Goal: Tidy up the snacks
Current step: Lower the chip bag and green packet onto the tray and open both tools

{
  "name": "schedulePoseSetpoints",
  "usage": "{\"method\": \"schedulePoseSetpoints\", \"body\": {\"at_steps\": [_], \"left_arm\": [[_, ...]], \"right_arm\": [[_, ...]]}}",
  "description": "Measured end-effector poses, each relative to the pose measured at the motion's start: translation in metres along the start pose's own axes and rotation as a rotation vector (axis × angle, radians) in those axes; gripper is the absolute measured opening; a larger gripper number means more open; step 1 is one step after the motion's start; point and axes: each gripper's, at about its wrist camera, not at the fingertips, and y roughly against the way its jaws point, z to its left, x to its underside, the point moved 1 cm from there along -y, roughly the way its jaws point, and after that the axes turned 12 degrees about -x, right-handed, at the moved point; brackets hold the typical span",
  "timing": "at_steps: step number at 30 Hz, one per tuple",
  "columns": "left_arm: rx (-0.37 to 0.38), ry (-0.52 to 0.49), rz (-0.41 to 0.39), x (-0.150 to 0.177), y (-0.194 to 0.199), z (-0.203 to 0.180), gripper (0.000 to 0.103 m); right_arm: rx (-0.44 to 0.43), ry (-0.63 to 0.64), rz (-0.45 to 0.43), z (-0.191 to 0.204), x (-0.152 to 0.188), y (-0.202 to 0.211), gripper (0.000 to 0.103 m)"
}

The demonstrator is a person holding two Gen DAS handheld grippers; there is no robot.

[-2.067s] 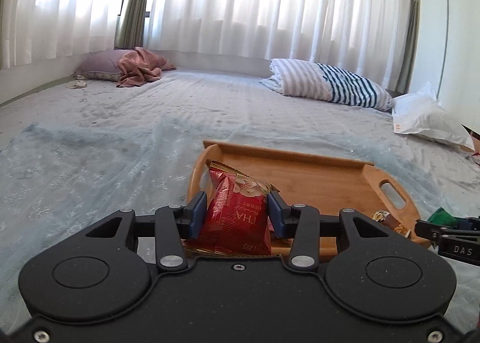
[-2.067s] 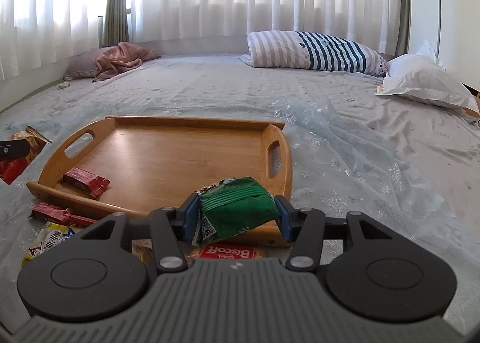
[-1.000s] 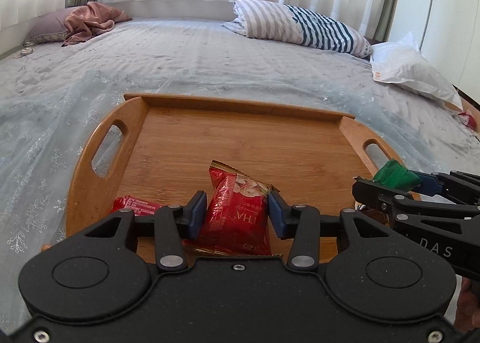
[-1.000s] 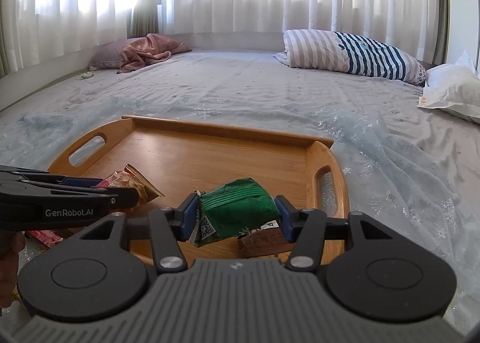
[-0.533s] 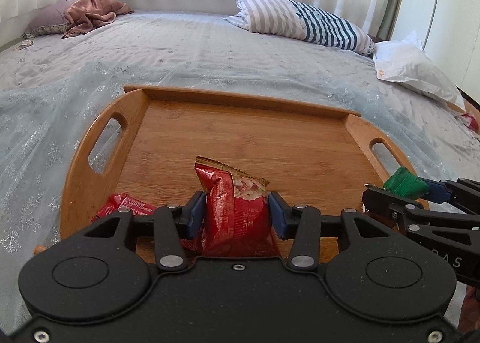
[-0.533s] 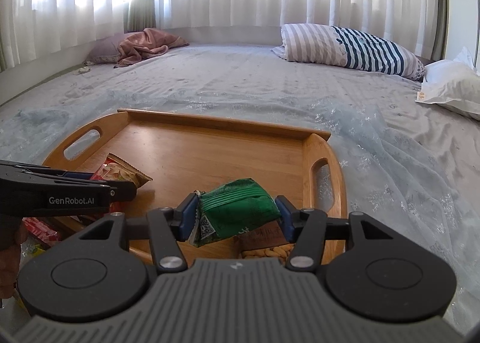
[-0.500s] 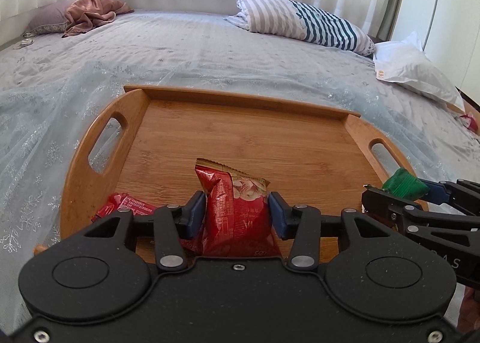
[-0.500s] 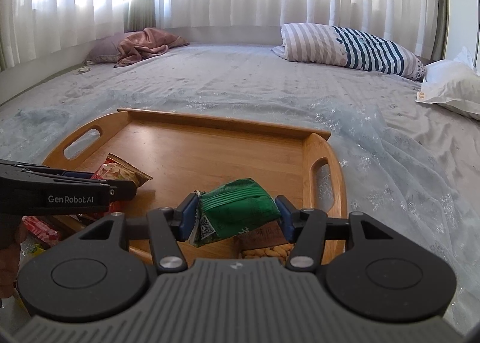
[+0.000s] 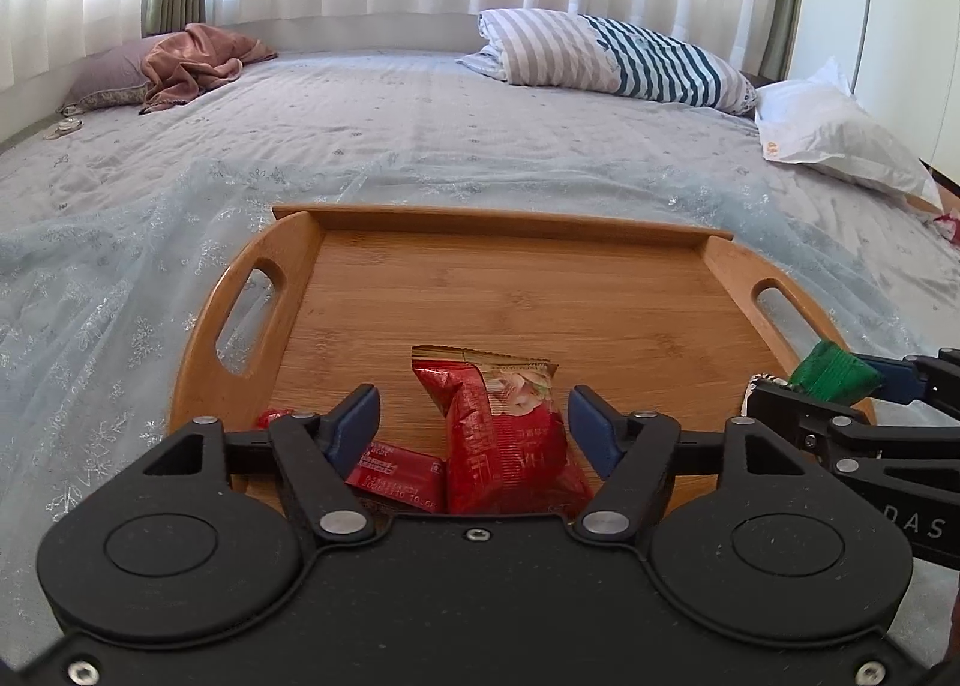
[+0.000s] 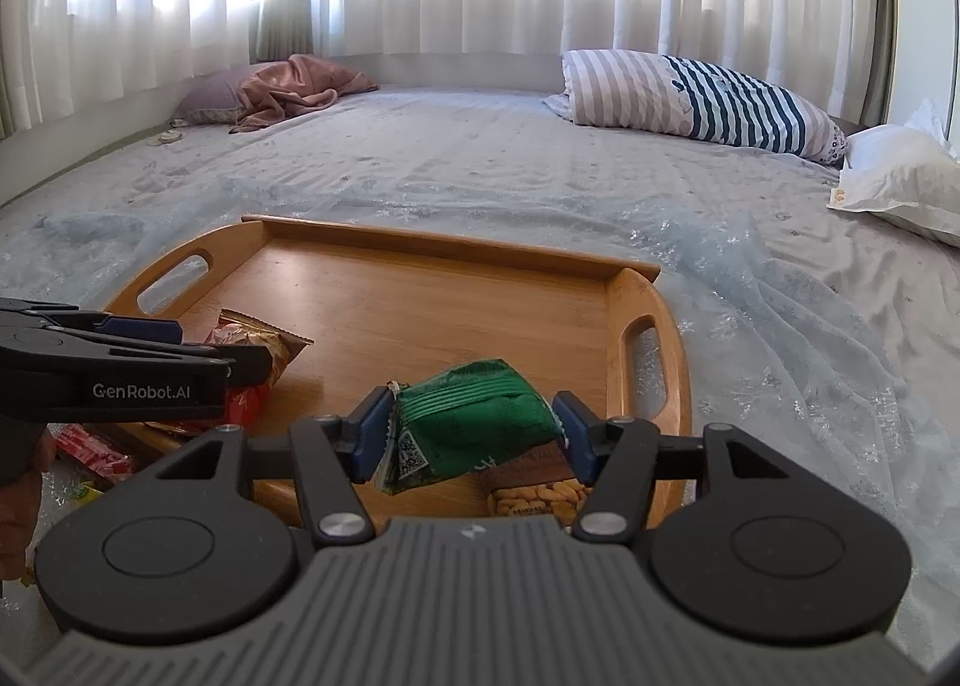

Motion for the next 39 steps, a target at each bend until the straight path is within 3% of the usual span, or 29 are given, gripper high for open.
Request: {"method": "schedulePoseSetpoints", "body": {"at_steps": [8, 23, 39], "left_arm": [[0.014, 0.044, 0.003, -0.002, 0.013, 0.013, 0.088], [-0.053, 0.084, -0.026, 0.01, 0.037, 0.052, 0.091], [-0.052, 0.065, -0.017, 0.015, 0.041, 0.046, 0.092]], "right_arm": [[0.004, 0.014, -0.002, 0.008, -0.001, 0.003, 0.067], [-0.045, 0.01, 0.048, 0.025, 0.004, -0.024, 0.064], [-0.069, 0.003, 0.081, 0.026, 0.007, -0.037, 0.075]]}}
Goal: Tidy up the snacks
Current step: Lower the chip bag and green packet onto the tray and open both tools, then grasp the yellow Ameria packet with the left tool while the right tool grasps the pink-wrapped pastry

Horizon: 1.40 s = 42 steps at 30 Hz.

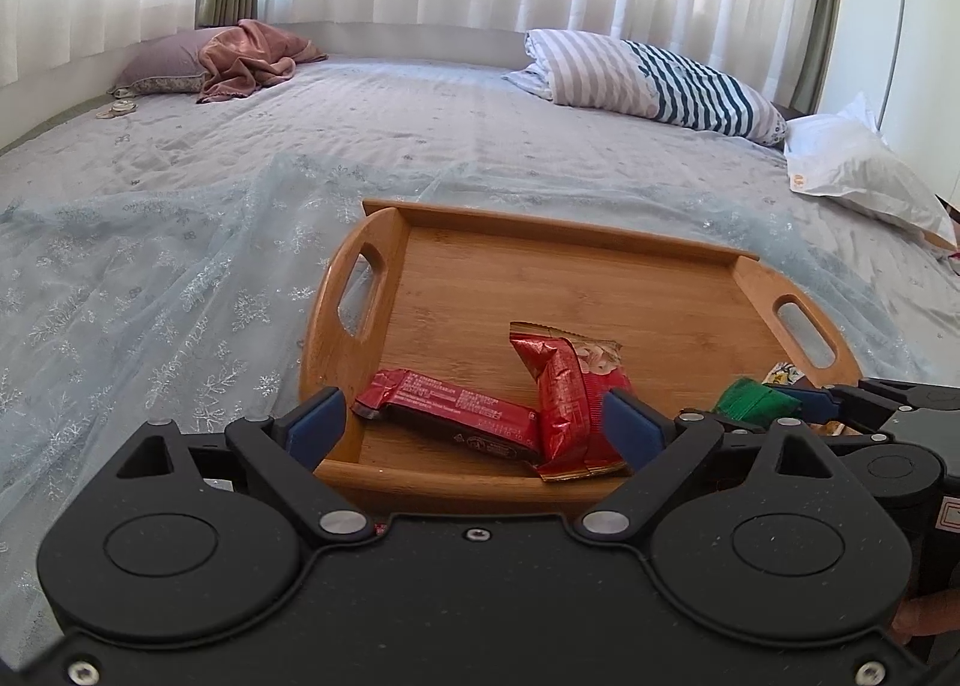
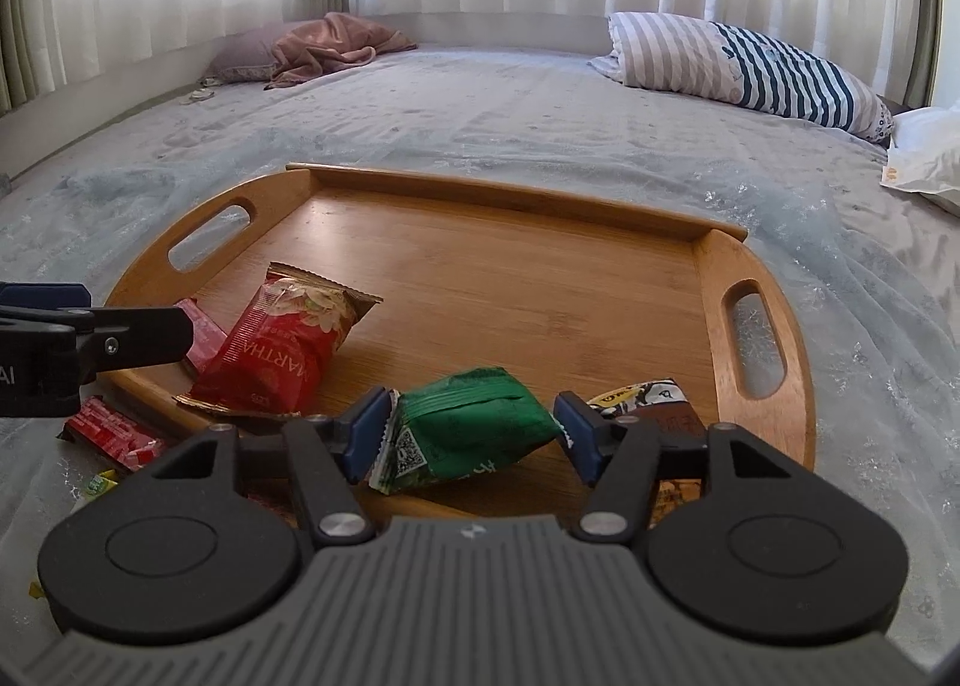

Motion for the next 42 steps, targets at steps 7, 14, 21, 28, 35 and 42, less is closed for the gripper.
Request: {"method": "schedulePoseSetpoints", "body": {"at_steps": [7, 14, 21, 28, 35, 42], "left_arm": [[0.003, -0.006, -0.004, 0.001, 0.003, -0.002, 0.092], [0.003, 0.003, -0.005, 0.001, 0.007, 0.0, 0.092], [-0.011, 0.006, -0.031, 0.0, 0.019, 0.007, 0.095], [-0.015, 0.004, -0.036, 0.002, 0.026, 0.009, 0.097], [-0.076, -0.036, -0.021, 0.01, 0.029, 0.005, 0.1], [-0.034, -0.025, 0.01, 0.022, 0.036, 0.012, 0.101]], "right_arm": [[0.01, 0.009, 0.008, 0.002, 0.002, 0.0, 0.08], [-0.004, 0.013, -0.002, 0.004, 0.002, 0.006, 0.097], [0.002, 0.019, -0.022, 0.009, 0.003, 0.014, 0.103], [0.0, 0.007, -0.066, 0.008, 0.002, 0.036, 0.103], [0.028, -0.024, -0.093, 0.003, 0.01, 0.061, 0.103], [0.064, -0.084, -0.068, -0.008, 0.03, 0.074, 0.103]]}}
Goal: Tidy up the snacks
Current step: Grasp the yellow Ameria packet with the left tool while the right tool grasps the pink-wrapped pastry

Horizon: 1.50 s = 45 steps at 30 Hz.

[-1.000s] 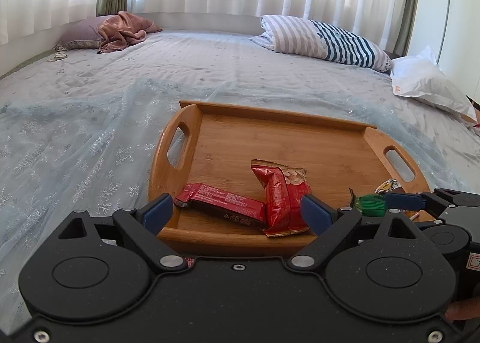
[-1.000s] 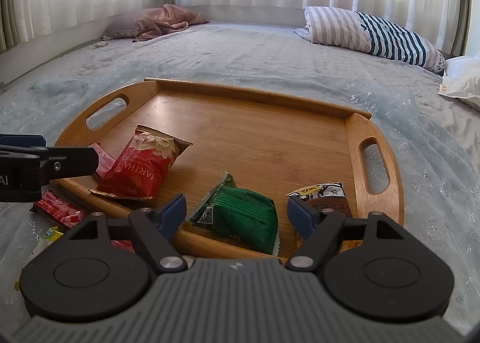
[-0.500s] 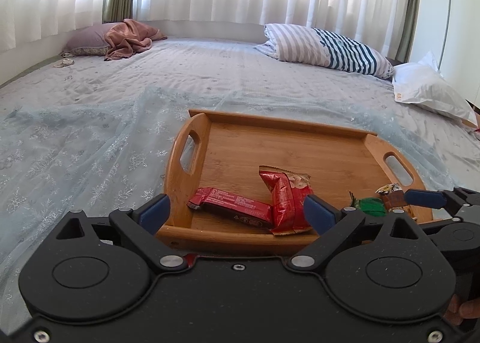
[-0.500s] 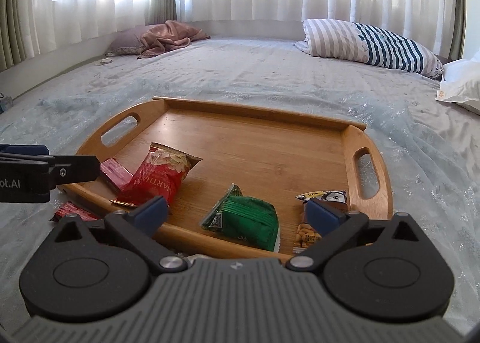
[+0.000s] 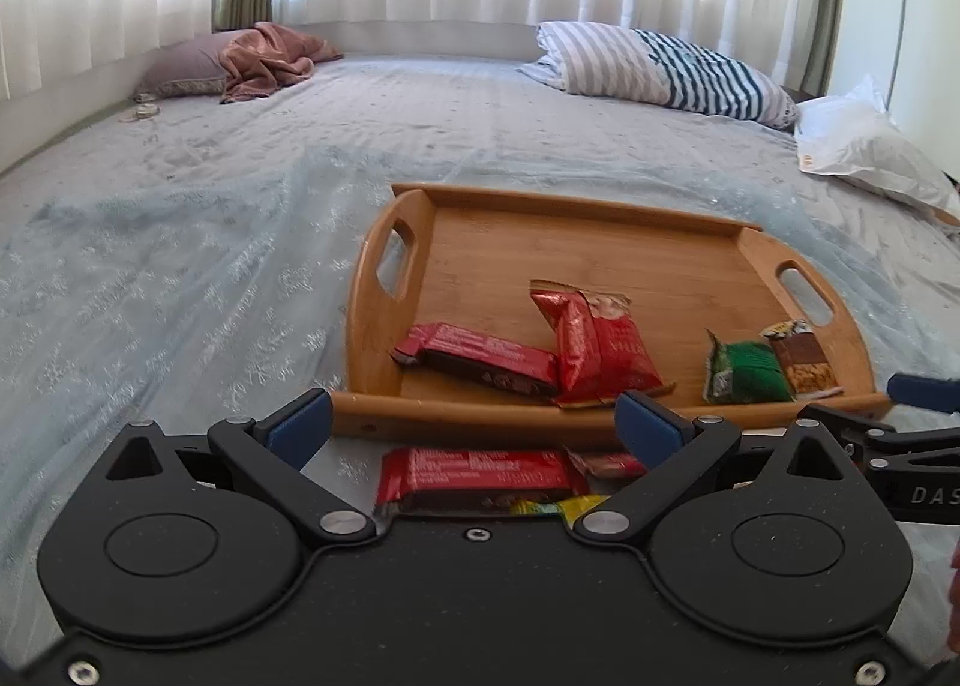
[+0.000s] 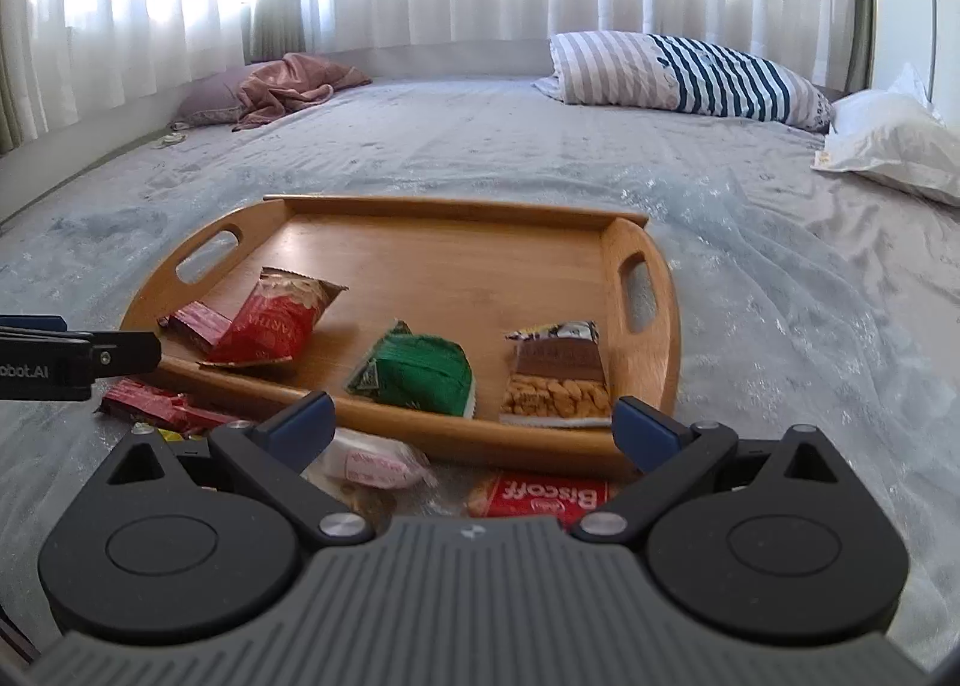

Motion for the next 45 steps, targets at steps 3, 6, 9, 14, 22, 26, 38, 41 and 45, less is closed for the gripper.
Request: {"method": "schedulePoseSetpoints", "body": {"at_steps": [3, 6, 9, 14, 22, 26, 38, 41, 45], "left_arm": [[0.016, -0.015, 0.006, 0.006, 0.004, 0.001, 0.101], [0.027, -0.035, 0.013, 0.01, 0.008, 0.0, 0.101], [0.05, -0.04, 0.024, 0.015, 0.011, -0.001, 0.101], [0.094, -0.012, 0.059, 0.022, 0.014, -0.003, 0.1], [0.129, -0.025, 0.085, 0.032, 0.018, -0.01, 0.1], [0.154, -0.014, 0.106, 0.037, 0.018, -0.011, 0.1], [0.175, -0.018, 0.127, 0.041, 0.014, -0.02, 0.099], [0.191, -0.026, 0.129, 0.041, 0.013, -0.024, 0.099], [0.175, -0.056, 0.124, 0.043, 0.012, -0.032, 0.099]], "right_arm": [[0.001, -0.041, 0.024, -0.007, 0.011, 0.004, 0.103], [0.002, -0.037, 0.038, -0.007, 0.019, 0.01, 0.103], [0.0, -0.012, 0.052, -0.003, 0.024, 0.014, 0.103], [-0.014, 0.026, 0.078, 0.006, 0.031, 0.014, 0.103], [-0.044, 0.065, 0.108, 0.018, 0.036, 0.009, 0.093], [-0.081, 0.034, 0.111, 0.017, 0.039, 0.008, 0.088], [-0.058, -0.016, 0.075, 0.009, 0.043, 0.011, 0.063], [-0.049, -0.003, 0.075, 0.01, 0.045, 0.009, 0.063], [-0.048, -0.024, 0.062, 0.01, 0.046, 0.01, 0.064]]}}
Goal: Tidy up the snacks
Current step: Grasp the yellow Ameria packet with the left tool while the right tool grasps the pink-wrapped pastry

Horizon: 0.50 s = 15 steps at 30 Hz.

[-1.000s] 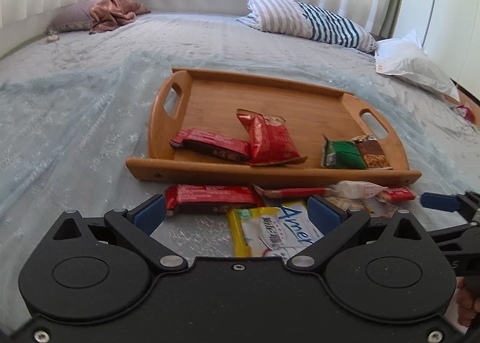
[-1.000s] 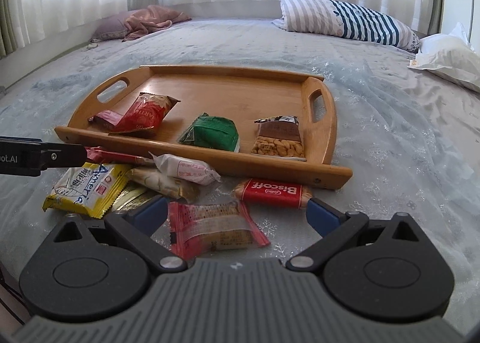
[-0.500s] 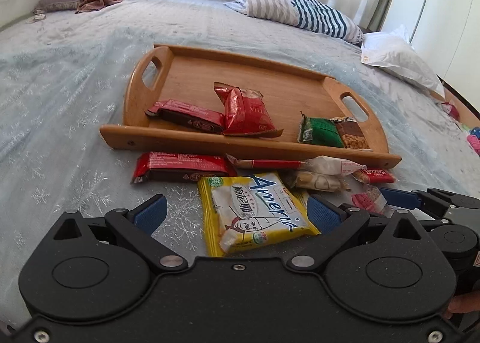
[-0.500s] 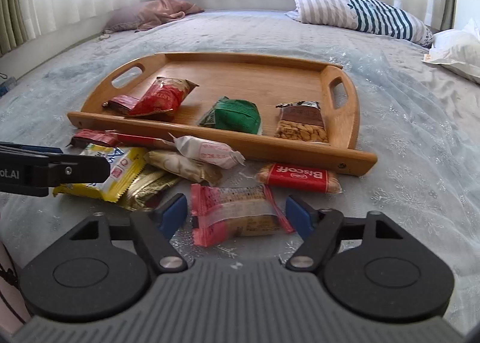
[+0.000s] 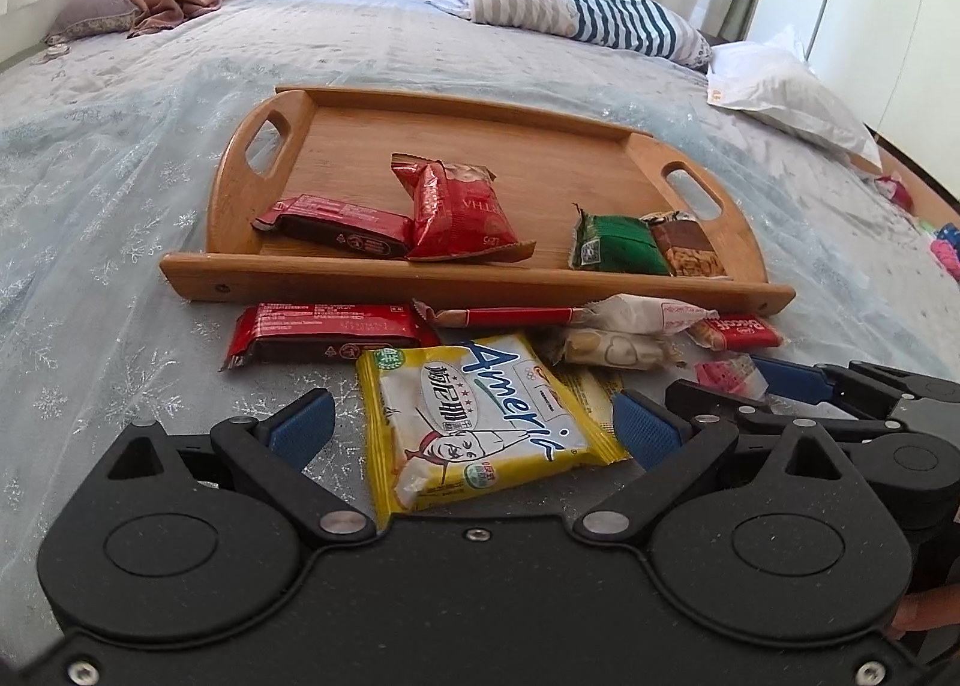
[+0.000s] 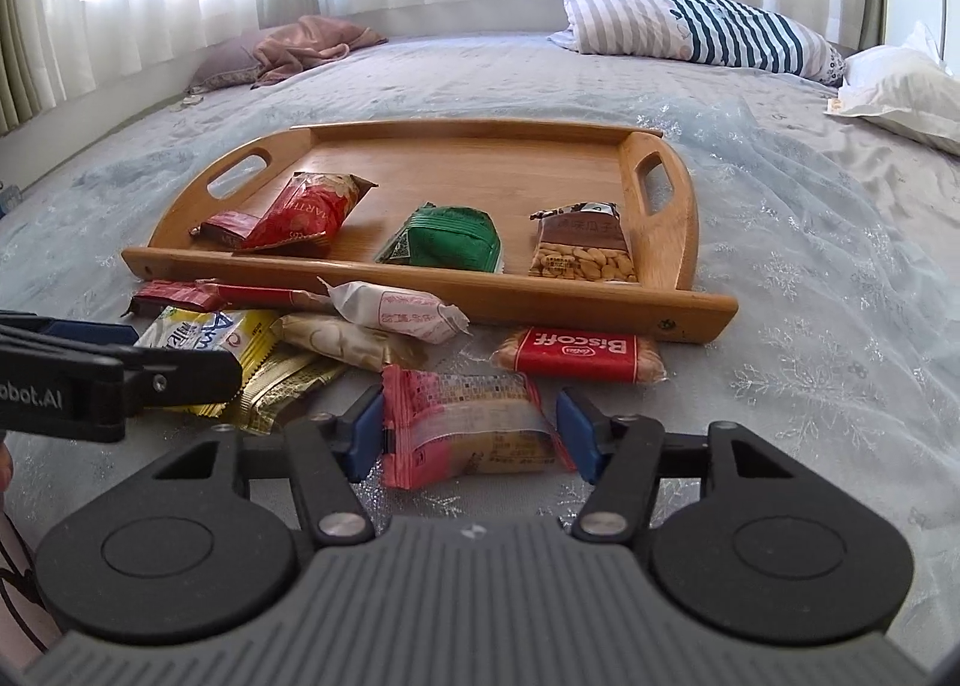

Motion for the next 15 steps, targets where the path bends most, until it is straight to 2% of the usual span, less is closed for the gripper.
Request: {"method": "schedulePoseSetpoints", "body": {"at_steps": [3, 4, 8, 15], "left_arm": [[-0.022, 0.002, 0.006, 0.001, -0.004, -0.002, 0.092], [-0.032, 0.0, -0.001, 0.001, -0.005, -0.002, 0.09], [-0.108, -0.054, -0.049, 0.001, -0.003, -0.003, 0.074], [-0.181, -0.137, -0.083, 0.008, -0.005, -0.01, 0.074]], "right_arm": [[-0.002, -0.033, -0.019, -0.003, 0.002, 0.0, 0.072], [-0.003, -0.041, -0.024, -0.004, 0.002, 0.0, 0.073], [-0.006, -0.053, -0.033, -0.006, 0.003, 0.0, 0.073], [0.044, 0.015, -0.025, 0.004, 0.007, -0.004, 0.073]]}}
